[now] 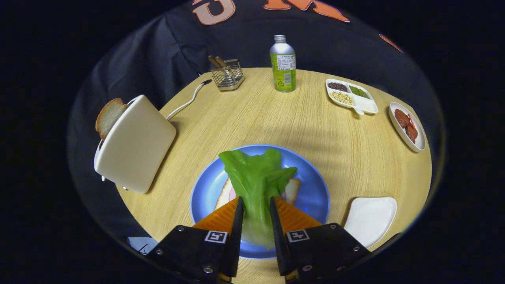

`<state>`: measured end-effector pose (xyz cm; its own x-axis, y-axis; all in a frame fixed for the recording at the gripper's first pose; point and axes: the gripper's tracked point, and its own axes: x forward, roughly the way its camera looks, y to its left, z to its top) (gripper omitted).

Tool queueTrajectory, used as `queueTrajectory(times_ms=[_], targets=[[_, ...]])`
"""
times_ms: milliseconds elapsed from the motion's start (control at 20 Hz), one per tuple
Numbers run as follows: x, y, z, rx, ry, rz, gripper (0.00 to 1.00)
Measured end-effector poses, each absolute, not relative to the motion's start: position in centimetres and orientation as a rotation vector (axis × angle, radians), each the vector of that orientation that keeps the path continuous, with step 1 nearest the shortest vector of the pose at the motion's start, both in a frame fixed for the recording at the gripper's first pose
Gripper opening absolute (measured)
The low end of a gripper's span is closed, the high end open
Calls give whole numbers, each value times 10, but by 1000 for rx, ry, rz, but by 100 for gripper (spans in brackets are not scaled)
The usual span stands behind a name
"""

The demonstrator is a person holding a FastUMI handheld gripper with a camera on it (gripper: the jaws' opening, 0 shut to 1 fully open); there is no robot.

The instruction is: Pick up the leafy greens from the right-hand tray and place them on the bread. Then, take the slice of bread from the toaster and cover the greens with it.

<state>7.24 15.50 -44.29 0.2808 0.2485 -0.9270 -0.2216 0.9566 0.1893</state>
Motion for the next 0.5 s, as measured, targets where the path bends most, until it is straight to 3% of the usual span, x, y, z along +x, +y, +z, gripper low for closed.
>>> queueTrajectory(times_ms=[350, 500], targets=[[69, 158, -441, -57, 1221, 316, 61], [76, 154, -433, -84, 1185, 299, 76]])
